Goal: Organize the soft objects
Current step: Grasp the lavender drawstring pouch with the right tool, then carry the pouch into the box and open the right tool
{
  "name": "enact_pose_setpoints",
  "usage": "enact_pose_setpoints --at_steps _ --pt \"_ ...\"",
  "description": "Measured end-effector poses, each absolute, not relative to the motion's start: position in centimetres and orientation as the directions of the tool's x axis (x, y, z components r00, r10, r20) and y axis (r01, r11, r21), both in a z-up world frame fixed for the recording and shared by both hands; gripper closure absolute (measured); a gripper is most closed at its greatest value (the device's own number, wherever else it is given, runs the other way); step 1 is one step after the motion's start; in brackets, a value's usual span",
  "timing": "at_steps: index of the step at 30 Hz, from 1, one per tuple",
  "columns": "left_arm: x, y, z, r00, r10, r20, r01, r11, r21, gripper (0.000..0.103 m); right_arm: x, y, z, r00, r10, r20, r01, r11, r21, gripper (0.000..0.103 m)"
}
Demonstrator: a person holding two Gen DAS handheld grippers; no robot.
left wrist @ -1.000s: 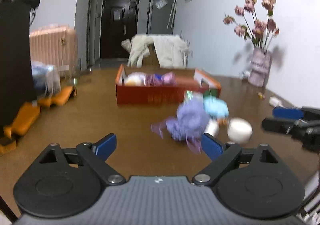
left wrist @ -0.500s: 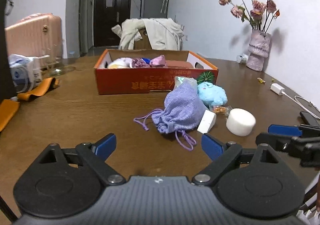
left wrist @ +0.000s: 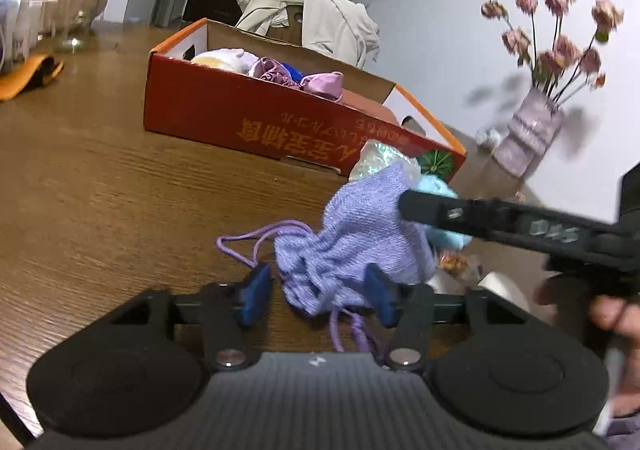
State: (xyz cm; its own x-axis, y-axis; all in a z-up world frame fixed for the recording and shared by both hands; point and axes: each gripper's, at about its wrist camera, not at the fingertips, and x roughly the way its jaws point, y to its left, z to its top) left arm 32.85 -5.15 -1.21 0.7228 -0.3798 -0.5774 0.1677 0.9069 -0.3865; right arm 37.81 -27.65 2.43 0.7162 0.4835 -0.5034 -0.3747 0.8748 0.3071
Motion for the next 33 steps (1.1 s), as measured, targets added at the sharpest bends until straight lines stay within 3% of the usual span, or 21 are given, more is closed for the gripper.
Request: enact_pose_setpoints --at_steps 2,3,6,14,23,26,29,30,33 --pt "33.1 -4.9 -1.4 0.715 -0.400 -0.574 0.176 0.897 -0.406 0.070 38.7 -27.3 1.9 0.685 0.518 -0.512 -0.399 0.855 0.332 0.051" --pt "33.1 -4.8 -1.4 0.717 -0.400 -0.570 0.176 0.896 -0.408 0.072 39.0 -27.1 1.9 0.672 0.533 -0.514 -0.407 0.846 0.345 0.066" --pt "32.9 -4.3 -0.6 0.737 -0.402 -0.544 0.183 0.893 -0.412 0.078 38.5 -26.3 2.8 0.698 0.527 -0.485 -0.424 0.850 0.314 0.076" --pt "26.3 -0.8 5.0 0.826 -0.421 -0.375 0.272 0.880 -0.390 0.078 29.6 -24.1 8.1 0.783 0.538 -0.312 -0.490 0.843 0.222 0.079" --pt "20.8 0.2 1.8 0.759 -0.428 -0.491 0.266 0.891 -0.367 0.080 22.2 -24.4 2.4 0.731 0.504 -0.459 -0.336 0.852 0.401 0.075" --pt "19.8 0.3 0.9 0.760 -0.416 -0.500 0.264 0.900 -0.347 0.074 20.6 -24.5 1.2 0.740 0.475 -0.477 -0.302 0.868 0.395 0.070" --pt "19.4 0.5 0.6 0.764 -0.409 -0.499 0.251 0.901 -0.355 0.049 19.6 -25.0 1.0 0.751 0.464 -0.469 -0.288 0.870 0.401 0.065" --pt "19.5 0.5 0.5 0.762 -0.408 -0.503 0.243 0.900 -0.362 0.034 19.6 -24.9 1.0 0.754 0.460 -0.468 -0.283 0.872 0.400 0.062" --pt "19.5 0.7 0.3 0.757 -0.416 -0.505 0.232 0.892 -0.387 0.029 19.8 -25.1 1.0 0.757 0.460 -0.464 -0.274 0.868 0.413 0.060"
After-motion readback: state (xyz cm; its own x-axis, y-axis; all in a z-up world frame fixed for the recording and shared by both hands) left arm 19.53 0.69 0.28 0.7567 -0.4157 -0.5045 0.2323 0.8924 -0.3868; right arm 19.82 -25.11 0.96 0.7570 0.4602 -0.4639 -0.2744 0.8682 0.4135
